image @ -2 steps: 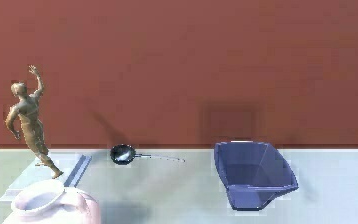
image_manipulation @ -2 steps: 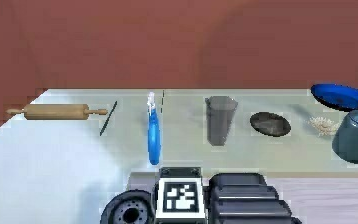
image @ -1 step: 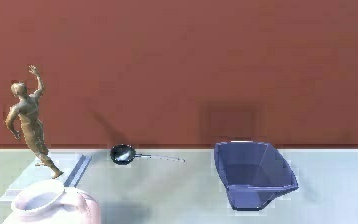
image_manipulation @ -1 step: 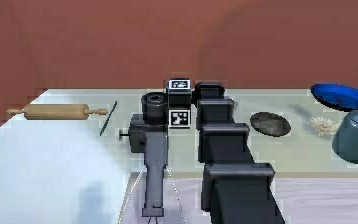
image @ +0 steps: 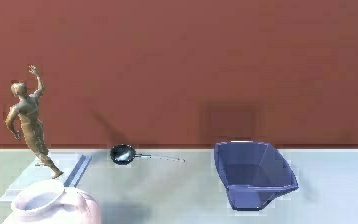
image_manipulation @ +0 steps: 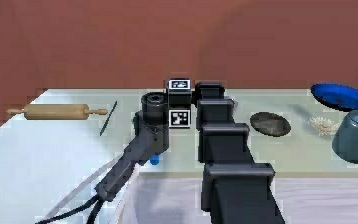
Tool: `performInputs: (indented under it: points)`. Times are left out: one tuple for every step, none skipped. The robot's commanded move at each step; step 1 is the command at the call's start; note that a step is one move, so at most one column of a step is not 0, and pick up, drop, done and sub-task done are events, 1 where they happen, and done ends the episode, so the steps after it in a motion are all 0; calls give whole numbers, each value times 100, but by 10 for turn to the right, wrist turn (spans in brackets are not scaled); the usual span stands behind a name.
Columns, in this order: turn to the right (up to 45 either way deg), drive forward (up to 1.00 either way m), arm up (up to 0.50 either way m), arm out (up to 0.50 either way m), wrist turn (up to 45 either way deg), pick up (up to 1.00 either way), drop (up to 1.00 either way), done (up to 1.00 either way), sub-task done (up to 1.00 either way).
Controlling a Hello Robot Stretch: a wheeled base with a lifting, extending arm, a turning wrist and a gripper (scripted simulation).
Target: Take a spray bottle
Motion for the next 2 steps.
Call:
performInputs:
  points:
    - [0, 0, 0, 0, 450, 0, 0, 0, 0]
    - [0, 0, 0, 0, 450, 0, 0, 0, 0]
